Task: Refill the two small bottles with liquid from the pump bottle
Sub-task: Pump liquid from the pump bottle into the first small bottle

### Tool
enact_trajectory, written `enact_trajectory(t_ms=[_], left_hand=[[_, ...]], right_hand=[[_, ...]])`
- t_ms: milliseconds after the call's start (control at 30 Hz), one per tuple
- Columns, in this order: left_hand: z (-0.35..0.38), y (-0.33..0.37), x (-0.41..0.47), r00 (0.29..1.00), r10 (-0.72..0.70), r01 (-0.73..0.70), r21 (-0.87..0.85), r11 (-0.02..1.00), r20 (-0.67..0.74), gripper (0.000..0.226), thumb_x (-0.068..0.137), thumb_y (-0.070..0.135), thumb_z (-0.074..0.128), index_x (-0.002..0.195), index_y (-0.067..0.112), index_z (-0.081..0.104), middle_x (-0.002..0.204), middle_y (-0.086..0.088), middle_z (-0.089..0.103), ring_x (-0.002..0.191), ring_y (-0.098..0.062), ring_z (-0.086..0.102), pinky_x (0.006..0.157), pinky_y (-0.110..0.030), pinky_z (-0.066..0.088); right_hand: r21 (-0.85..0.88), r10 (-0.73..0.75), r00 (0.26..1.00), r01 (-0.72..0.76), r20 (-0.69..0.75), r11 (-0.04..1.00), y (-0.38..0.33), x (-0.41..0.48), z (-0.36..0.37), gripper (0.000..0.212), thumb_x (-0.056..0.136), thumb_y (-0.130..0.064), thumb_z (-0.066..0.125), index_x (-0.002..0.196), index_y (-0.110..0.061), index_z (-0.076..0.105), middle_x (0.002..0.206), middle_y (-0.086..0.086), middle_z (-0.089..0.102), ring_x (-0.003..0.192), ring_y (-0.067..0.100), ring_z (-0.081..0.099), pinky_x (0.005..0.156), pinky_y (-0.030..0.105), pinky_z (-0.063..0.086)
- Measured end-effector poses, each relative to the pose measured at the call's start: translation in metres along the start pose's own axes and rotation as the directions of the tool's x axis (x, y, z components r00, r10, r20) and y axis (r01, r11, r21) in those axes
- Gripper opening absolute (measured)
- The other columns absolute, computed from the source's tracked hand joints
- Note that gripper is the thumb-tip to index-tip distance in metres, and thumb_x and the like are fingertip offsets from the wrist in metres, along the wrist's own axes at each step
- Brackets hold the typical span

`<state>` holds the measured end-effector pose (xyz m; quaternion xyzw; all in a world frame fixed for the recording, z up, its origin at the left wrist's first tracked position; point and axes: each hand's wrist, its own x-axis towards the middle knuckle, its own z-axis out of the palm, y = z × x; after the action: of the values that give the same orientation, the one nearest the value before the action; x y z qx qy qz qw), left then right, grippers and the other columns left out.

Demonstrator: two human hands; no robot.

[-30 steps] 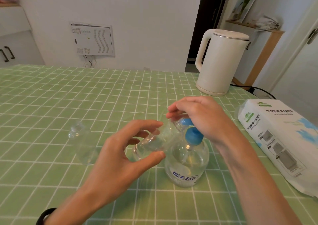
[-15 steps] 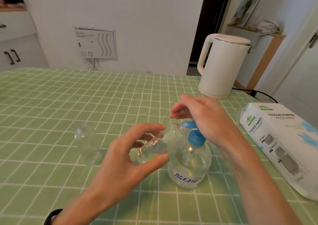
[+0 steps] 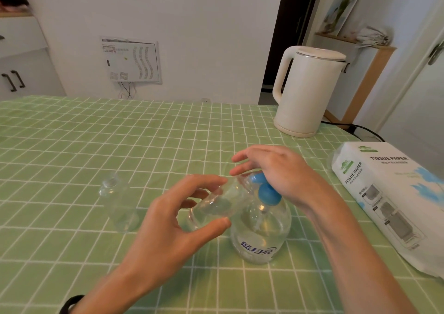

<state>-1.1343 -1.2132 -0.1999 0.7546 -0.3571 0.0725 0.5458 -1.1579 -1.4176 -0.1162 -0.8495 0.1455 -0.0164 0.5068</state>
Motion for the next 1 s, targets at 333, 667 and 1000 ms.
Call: enact_trajectory(t_ms=[333, 667, 1000], left_hand=[[0.0005, 0.0013, 0.0027, 1.0, 0.009, -0.009, -0.031, 0.999, -0.004, 0.05, 0.076, 0.043, 0.08, 0.123, 0.046, 0.066, 0.12, 0.016, 0.073, 0.109, -0.015, 0.071, 0.092, -0.028, 0.055], [0.0001, -0.0005, 0.0007, 1.0, -0.008, 0.008, -0.011, 1.0, 0.0, 0.05, 0.074, 0.045, 0.08, 0.122, 0.046, 0.066, 0.118, 0.016, 0.073, 0.11, -0.016, 0.07, 0.093, -0.039, 0.057], [0.0001, 0.0007, 0.0026, 1.0, 0.011, -0.011, -0.02, 1.0, -0.005, 0.05, 0.076, 0.044, 0.08, 0.123, 0.047, 0.065, 0.12, 0.016, 0.073, 0.111, -0.015, 0.07, 0.093, -0.026, 0.054]], right_hand=[[0.014, -0.113, 0.991, 0.114, -0.069, 0.993, 0.0004, 0.0031, -0.0007, 0.032, 0.106, -0.027, 0.051, 0.097, -0.022, 0.081, 0.091, -0.012, 0.082, 0.087, -0.003, 0.074, 0.077, 0.016, 0.05], [-0.126, 0.093, 0.996, -0.092, 0.003, 0.988, 0.0024, 0.0058, -0.0015, 0.032, 0.103, -0.035, 0.051, 0.095, -0.026, 0.081, 0.112, -0.005, 0.078, 0.103, 0.008, 0.068, 0.075, 0.024, 0.042], [-0.154, 0.047, 0.996, -0.059, -0.081, 0.986, -0.0006, 0.0045, -0.0034, 0.038, 0.101, -0.043, 0.047, 0.095, -0.024, 0.08, 0.1, -0.011, 0.079, 0.097, 0.011, 0.069, 0.074, 0.027, 0.044]])
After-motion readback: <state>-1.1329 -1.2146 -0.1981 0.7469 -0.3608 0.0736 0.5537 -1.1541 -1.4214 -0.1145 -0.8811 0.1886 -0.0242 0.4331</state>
